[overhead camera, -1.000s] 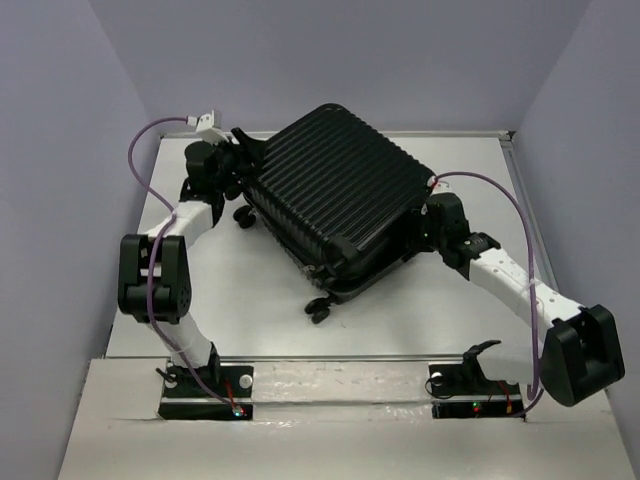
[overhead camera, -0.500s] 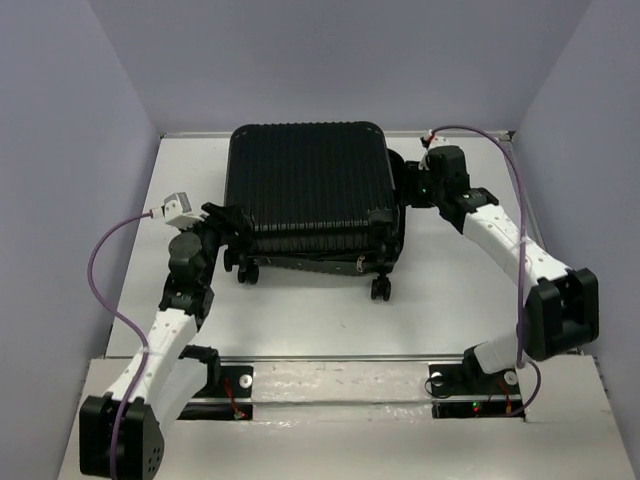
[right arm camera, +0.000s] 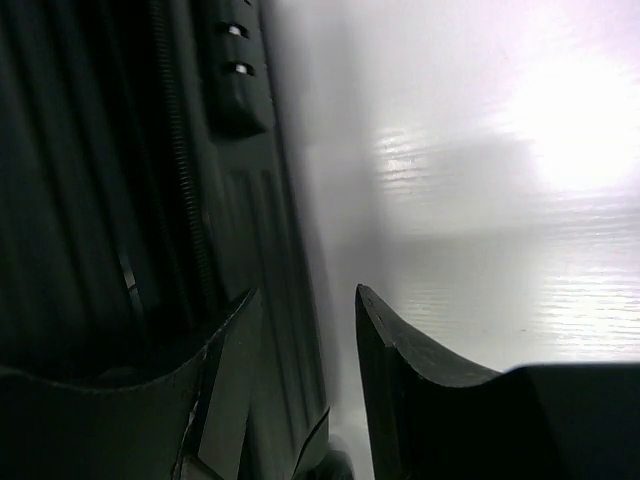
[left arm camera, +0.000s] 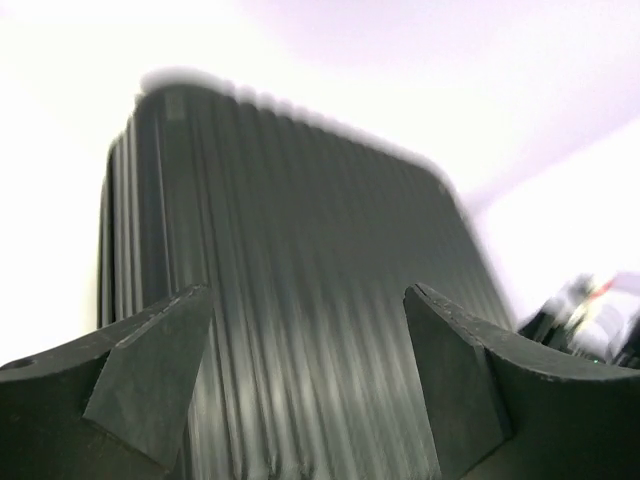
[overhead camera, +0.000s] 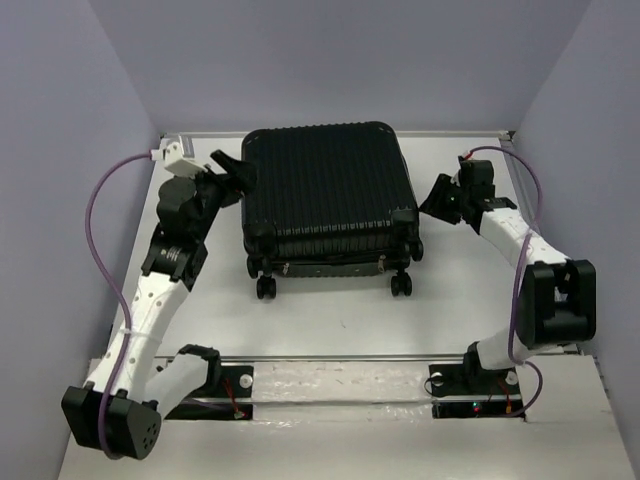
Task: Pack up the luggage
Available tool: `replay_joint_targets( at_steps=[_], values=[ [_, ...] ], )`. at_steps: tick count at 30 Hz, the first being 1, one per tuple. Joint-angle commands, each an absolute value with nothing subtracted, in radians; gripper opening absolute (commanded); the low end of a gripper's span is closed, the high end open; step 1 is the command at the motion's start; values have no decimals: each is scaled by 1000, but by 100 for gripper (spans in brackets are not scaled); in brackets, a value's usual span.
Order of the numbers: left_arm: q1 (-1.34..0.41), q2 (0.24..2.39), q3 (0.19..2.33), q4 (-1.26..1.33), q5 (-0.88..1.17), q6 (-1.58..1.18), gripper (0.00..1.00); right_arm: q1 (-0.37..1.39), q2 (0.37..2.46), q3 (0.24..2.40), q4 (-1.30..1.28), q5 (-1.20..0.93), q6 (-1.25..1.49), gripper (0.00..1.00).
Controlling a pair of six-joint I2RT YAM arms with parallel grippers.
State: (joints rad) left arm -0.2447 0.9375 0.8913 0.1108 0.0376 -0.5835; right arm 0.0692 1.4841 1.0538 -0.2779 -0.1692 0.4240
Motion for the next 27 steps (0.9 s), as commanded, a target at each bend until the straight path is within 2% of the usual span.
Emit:
replay_joint_targets(
  at_steps=[1, 4, 7, 10, 13, 17, 23, 26, 27],
  values=[
    [-97, 1058, 971, 93, 55, -606, 89, 54, 1576, 1146, -219, -250, 497, 48],
    [32, 1142, 872, 179, 121, -693, 83, 54, 1641, 1199, -212, -290, 511, 47],
    [60, 1198, 775, 289, 175, -758, 73, 54, 1710, 1229, -192, -336, 506, 47],
    [61, 1239, 683, 359, 212, -807, 51, 78, 1773, 1268, -189, -367, 497, 47],
    [45, 1252, 606, 403, 216, -822, 36, 126, 1833, 1324, -190, -368, 497, 47],
    [-36, 1266, 594, 397, 204, -798, 27, 184, 1917, 1396, -190, -390, 502, 47],
    [-162, 1212, 515, 393, 157, -788, 22, 265, 2082, 1691, -261, -506, 460, 46],
    [-233, 1123, 450, 364, 120, -795, 20, 290, 2196, 1931, -333, -596, 448, 50],
    [-270, 1065, 413, 362, 106, -804, 19, 290, 2247, 1986, -344, -641, 459, 55]
  ],
)
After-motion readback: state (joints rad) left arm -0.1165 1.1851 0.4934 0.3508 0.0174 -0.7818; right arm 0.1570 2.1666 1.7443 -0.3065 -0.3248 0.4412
